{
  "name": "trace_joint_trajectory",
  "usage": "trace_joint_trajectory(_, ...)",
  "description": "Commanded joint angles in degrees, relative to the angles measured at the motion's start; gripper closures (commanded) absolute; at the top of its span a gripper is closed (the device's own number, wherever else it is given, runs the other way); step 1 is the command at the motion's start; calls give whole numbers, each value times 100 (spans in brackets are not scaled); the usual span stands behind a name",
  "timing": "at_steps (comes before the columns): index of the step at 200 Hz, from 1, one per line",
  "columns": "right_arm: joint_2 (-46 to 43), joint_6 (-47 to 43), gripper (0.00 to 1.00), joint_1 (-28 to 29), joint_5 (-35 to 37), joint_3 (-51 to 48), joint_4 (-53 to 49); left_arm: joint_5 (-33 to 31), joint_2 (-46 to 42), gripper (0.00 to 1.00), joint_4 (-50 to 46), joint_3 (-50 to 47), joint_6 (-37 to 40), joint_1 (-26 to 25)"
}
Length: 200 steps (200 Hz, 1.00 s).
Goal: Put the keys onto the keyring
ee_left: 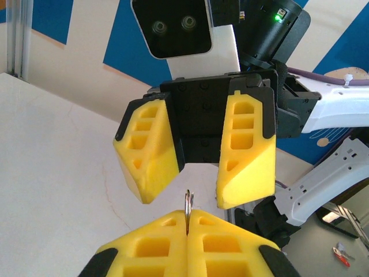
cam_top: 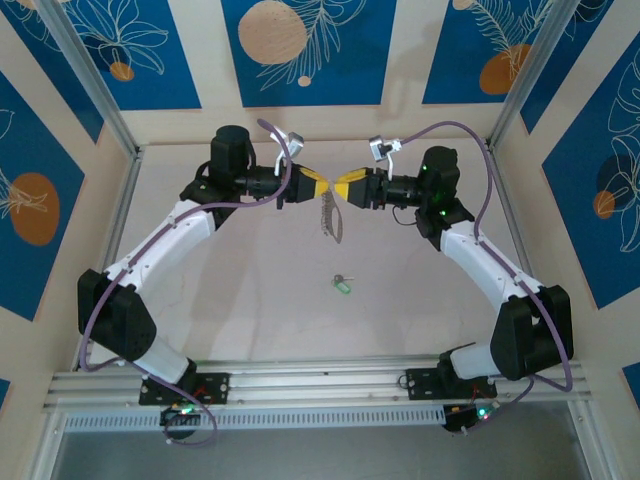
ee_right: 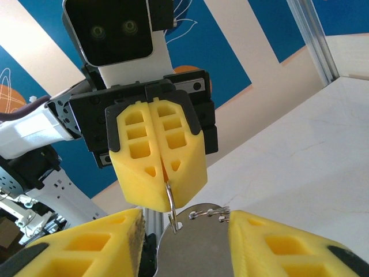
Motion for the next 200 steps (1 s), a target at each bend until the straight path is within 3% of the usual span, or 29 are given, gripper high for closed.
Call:
trace_joint_trajectory(1, -63, 0, 61, 61, 49, 66, 40, 129, 31, 100, 217, 136, 103, -66)
trace_joint_trajectory(152, 90, -2, 82, 150, 83, 254, 23, 195, 74, 100, 216, 135, 91, -70)
trace_joint_trajectory(180, 114, -19, 100, 174, 72, 289, -12, 201, 78, 100, 216, 145, 91, -81)
trace_joint_trajectory(200, 128, -45, 100, 193, 102, 290, -32, 162, 79, 100, 216, 153, 79, -84)
